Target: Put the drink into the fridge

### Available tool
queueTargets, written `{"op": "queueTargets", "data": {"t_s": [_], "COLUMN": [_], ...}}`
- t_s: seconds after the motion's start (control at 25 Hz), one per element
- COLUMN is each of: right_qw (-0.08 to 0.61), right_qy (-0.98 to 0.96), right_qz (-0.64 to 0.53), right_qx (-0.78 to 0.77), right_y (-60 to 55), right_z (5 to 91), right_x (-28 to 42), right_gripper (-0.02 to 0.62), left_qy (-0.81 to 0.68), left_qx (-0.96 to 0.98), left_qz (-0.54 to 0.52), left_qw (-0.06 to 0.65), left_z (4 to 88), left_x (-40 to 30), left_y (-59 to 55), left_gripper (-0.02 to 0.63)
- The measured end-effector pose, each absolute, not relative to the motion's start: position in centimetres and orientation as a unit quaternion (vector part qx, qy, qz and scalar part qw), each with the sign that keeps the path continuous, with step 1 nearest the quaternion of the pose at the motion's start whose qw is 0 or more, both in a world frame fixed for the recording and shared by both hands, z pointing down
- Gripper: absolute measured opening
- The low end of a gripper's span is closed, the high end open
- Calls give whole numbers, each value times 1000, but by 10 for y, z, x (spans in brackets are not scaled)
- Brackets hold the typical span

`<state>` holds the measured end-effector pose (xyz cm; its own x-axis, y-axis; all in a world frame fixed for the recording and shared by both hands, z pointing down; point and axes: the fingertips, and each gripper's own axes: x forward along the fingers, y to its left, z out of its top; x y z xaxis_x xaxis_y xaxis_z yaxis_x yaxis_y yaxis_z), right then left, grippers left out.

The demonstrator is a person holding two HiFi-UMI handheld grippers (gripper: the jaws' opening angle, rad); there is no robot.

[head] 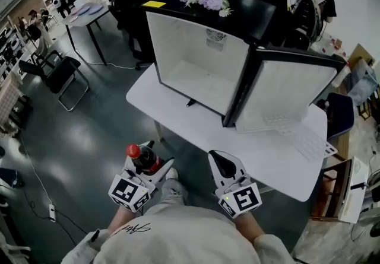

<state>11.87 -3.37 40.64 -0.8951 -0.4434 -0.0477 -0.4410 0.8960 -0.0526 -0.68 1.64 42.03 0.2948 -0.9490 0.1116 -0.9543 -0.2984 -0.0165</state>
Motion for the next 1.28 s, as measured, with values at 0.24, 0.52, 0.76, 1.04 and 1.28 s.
{"op": "queueTargets", "data": {"t_s": [0.24, 0.52, 0.76, 1.04, 1.28], "right_qw": [25, 24, 23, 23, 22], "right_qy": [972, 969, 966, 961, 958], "right_qz": [-22, -22, -21, -20, -23], "right_qx": [-233, -246, -257, -273, -286], "right_y": [-57, -86, -107, -131, -150], "right_z": [407, 402, 399, 394, 396], "right_x": [105, 86, 67, 42, 22], "right_gripper": [12, 12, 12, 12, 12], "left_qy": [-589, -574, -561, -544, -533], "left_qx": [806, 817, 826, 837, 844], "left_qz": [48, 50, 53, 53, 52], "left_qw": [31, 26, 27, 25, 23], "left_z": [425, 416, 417, 413, 412], "left_x": [-23, -40, -59, -83, -104], "left_y": [-8, -41, -67, -95, -119], "left_gripper": [318, 318, 318, 318, 318]}}
